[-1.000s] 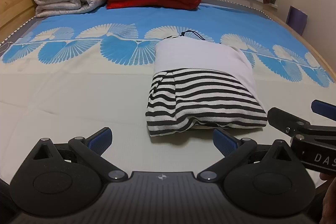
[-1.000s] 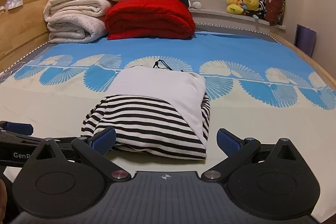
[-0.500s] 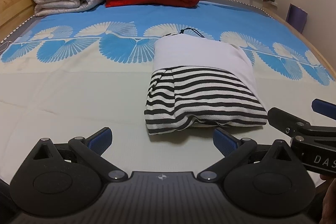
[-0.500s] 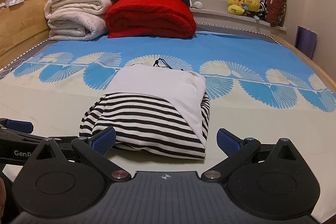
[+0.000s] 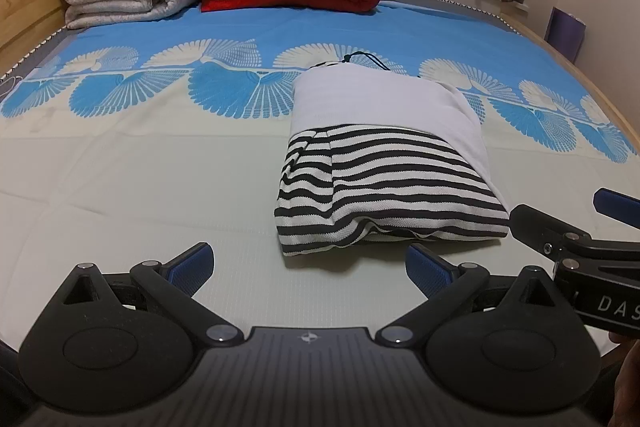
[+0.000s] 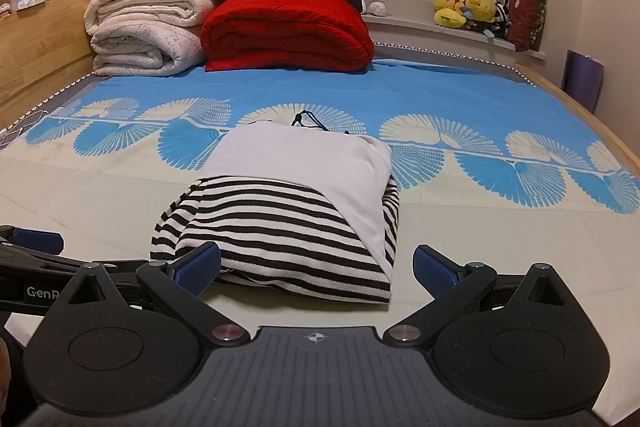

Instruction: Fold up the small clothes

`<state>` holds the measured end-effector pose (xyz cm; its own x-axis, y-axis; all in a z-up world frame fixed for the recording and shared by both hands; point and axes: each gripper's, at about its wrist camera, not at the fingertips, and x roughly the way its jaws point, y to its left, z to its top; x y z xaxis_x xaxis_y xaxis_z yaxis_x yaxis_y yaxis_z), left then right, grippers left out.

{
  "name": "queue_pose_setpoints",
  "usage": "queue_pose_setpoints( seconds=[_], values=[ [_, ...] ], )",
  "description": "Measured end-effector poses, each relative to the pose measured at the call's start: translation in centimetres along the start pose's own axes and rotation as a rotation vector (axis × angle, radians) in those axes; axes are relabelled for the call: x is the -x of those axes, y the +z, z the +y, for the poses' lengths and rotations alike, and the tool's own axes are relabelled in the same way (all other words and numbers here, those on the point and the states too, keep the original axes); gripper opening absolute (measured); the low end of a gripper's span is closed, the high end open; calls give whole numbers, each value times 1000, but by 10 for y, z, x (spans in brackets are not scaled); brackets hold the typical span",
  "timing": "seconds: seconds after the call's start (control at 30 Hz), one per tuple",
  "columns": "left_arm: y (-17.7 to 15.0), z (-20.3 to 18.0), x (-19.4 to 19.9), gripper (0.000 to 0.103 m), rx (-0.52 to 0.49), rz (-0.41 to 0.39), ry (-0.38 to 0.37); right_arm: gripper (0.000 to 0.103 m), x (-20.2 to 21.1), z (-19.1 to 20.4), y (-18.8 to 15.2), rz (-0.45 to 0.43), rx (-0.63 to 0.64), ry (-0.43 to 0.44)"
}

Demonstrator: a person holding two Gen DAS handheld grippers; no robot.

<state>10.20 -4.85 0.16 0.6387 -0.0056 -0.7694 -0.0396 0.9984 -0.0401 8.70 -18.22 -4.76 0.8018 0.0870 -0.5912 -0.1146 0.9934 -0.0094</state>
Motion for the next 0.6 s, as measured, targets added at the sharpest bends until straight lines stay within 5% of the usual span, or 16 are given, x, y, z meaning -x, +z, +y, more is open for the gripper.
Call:
queue_pose_setpoints(
  seconds=[0.6],
  values=[
    [-1, 1, -2, 102, 6, 5, -4, 101, 0, 1, 1, 0, 0, -1]
  ],
)
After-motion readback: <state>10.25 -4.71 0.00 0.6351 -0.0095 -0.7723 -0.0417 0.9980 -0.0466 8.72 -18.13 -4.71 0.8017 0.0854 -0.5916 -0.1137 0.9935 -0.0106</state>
